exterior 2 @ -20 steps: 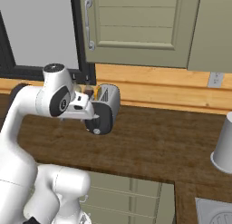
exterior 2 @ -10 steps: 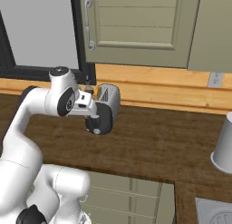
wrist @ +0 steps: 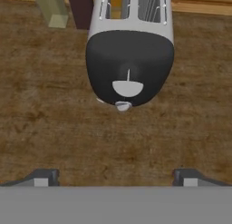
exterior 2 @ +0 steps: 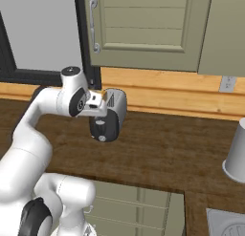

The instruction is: Start the toaster. Once the lever pops up, take the bread to the plate on the dining counter.

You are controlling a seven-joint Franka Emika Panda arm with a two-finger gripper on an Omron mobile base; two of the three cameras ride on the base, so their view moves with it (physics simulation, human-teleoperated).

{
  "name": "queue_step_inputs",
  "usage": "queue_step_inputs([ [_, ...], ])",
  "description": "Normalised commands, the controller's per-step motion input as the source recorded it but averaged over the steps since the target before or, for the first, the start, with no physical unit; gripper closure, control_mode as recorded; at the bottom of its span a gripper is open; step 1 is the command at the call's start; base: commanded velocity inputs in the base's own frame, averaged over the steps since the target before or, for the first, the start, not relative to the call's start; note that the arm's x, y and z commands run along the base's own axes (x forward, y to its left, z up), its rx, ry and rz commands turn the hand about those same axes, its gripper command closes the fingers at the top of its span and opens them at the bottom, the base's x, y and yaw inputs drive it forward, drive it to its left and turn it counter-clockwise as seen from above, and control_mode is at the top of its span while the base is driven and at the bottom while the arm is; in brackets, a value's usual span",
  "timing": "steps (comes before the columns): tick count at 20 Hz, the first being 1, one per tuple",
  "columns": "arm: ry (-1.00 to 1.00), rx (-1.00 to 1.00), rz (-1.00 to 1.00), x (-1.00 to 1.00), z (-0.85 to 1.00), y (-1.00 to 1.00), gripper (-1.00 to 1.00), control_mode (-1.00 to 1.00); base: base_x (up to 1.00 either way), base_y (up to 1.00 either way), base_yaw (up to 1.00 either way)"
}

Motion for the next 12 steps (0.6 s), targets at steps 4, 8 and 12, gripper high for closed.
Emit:
queue_step_inputs([
  [4,-0.02,0.01,0.0,0.21,-0.21,0.0,-1.0,-1.0,0.0,0.0,0.0],
  [8,0.0,0.01,0.0,0.19,-0.22,0.0,-1.0,-1.0,0.0,0.0,0.0],
  [12,0.0,0.02,0.0,0.19,-0.23,0.0,-1.0,-1.0,0.0,0.0,0.0],
])
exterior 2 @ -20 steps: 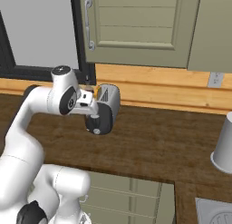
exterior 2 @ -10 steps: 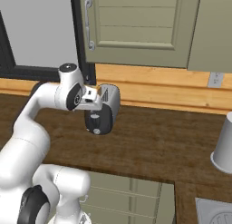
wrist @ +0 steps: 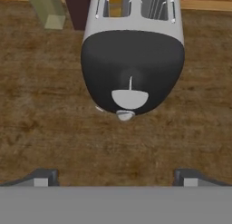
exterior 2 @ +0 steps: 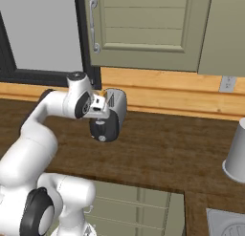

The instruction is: Start the toaster. Once the lever pops up, take the bread to the plate on the dining counter.

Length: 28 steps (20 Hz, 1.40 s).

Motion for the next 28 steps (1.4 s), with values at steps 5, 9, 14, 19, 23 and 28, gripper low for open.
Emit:
queue_step_inputs([
  [5,0.0,0.01,0.0,0.38,-0.21,0.0,-1.0,-1.0,0.0,0.0,0.0],
  [9,0.0,0.04,0.0,0.23,-0.04,-0.01,-1.0,-1.0,0.0,0.0,0.0],
  [14,0.0,0.01,0.0,0.23,-0.04,0.0,-1.0,-1.0,0.0,0.0,0.0],
  [19,0.0,0.0,0.0,0.24,-0.22,0.0,1.0,-1.0,0.0,0.0,0.0],
  [23,0.0,0.0,0.02,0.25,-0.14,-0.02,1.0,-1.0,0.0,0.0,0.0],
  [28,0.0,0.0,0.04,0.2,-0.1,-0.02,1.0,-1.0,0.0,0.0,0.0],
])
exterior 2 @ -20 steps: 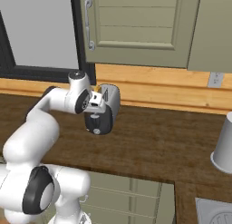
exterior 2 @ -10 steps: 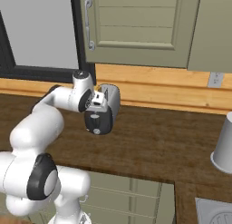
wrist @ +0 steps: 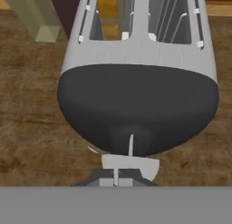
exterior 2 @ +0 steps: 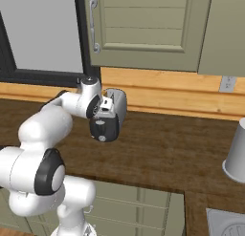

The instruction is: Start the toaster. Once the lever pops up, take the bread to the plate on the dining counter.

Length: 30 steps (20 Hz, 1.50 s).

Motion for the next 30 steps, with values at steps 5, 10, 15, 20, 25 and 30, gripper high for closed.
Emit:
queue_step_inputs([
  [5,0.0,0.0,0.04,0.15,-0.15,0.0,1.0,-1.0,0.0,0.0,0.0],
  [10,0.0,-0.01,0.01,0.06,-0.1,0.0,1.0,-1.0,0.0,0.0,0.0],
  [15,0.01,-0.01,0.0,0.0,-0.04,0.0,1.0,-1.0,0.0,0.0,0.0],
  [20,0.03,-0.01,0.0,0.0,-0.13,0.0,1.0,-1.0,0.0,0.0,0.0],
  [25,0.03,0.0,-0.01,-0.03,-0.19,0.0,1.0,-1.0,0.0,0.0,0.0],
  [30,0.0,0.0,-0.03,-0.11,-0.29,0.0,1.0,-1.0,0.0,0.0,0.0],
])
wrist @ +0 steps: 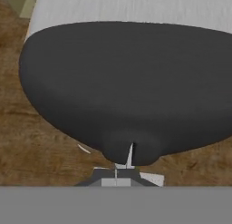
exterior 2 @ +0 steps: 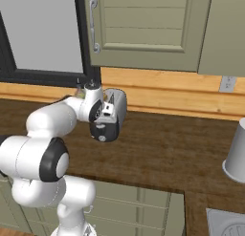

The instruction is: Start the toaster. Once the lever pops up, take the bread to the plate on the dining counter.

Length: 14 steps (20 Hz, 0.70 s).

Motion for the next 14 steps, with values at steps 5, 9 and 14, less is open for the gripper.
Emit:
queue_step_inputs([
  [5,0.0,0.0,-0.1,-0.27,-0.53,0.0,1.0,-1.0,0.0,0.0,0.0],
  [9,0.0,0.0,-0.13,-0.03,-0.65,0.0,1.0,-1.0,0.0,0.0,0.0],
  [14,0.0,0.0,-0.12,0.0,-0.59,0.0,1.0,-1.0,0.0,0.0,0.0],
])
